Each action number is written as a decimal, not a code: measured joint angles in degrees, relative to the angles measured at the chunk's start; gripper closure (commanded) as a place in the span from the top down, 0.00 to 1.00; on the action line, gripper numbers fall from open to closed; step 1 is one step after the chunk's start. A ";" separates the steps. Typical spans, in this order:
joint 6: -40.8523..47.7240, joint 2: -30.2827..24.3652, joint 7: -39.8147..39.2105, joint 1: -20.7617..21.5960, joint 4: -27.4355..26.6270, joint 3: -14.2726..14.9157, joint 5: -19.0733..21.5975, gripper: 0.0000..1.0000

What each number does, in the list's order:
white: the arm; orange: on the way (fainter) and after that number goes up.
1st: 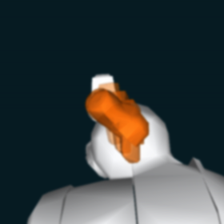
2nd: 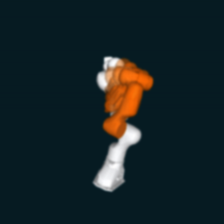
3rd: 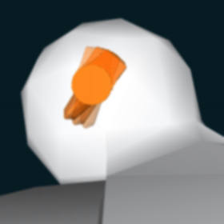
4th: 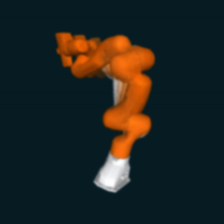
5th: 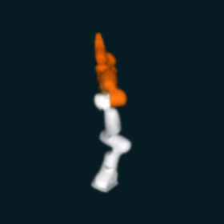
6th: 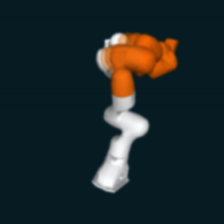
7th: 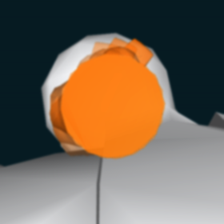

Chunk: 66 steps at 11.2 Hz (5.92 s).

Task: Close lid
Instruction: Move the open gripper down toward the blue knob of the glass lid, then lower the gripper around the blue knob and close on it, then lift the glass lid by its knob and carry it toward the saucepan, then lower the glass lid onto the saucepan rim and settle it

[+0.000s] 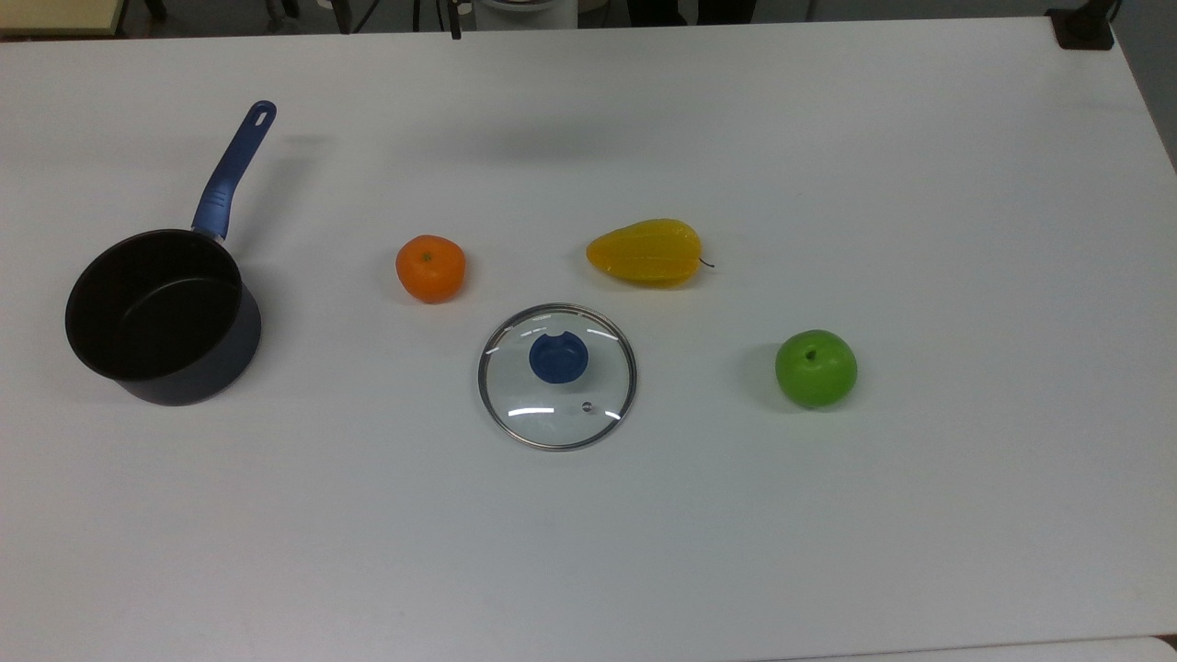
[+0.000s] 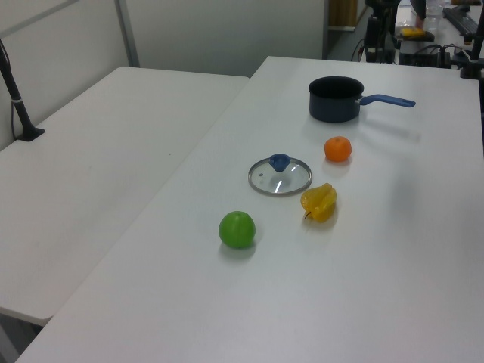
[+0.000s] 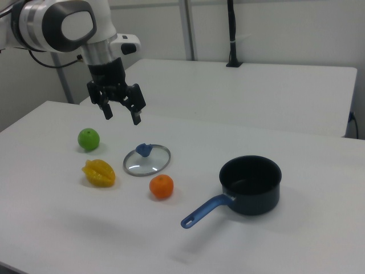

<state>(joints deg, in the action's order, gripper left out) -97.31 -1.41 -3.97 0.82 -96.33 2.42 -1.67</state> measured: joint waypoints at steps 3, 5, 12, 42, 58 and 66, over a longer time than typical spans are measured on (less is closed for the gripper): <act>-7.40 1.27 0.17 0.29 -0.81 -0.53 0.14 1.00; -14.89 3.64 3.84 2.25 -2.01 -1.15 0.45 1.00; -44.15 13.58 8.79 8.29 -11.04 -1.33 0.45 1.00; -55.84 20.45 11.37 1.29 -7.47 0.01 -2.26 0.45; -51.13 19.64 3.39 -19.37 -5.77 0.05 4.66 0.45; -51.13 23.54 3.38 -19.47 -1.05 0.00 6.19 0.45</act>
<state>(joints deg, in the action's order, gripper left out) -148.44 22.13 -0.59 -18.65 -97.38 2.42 4.52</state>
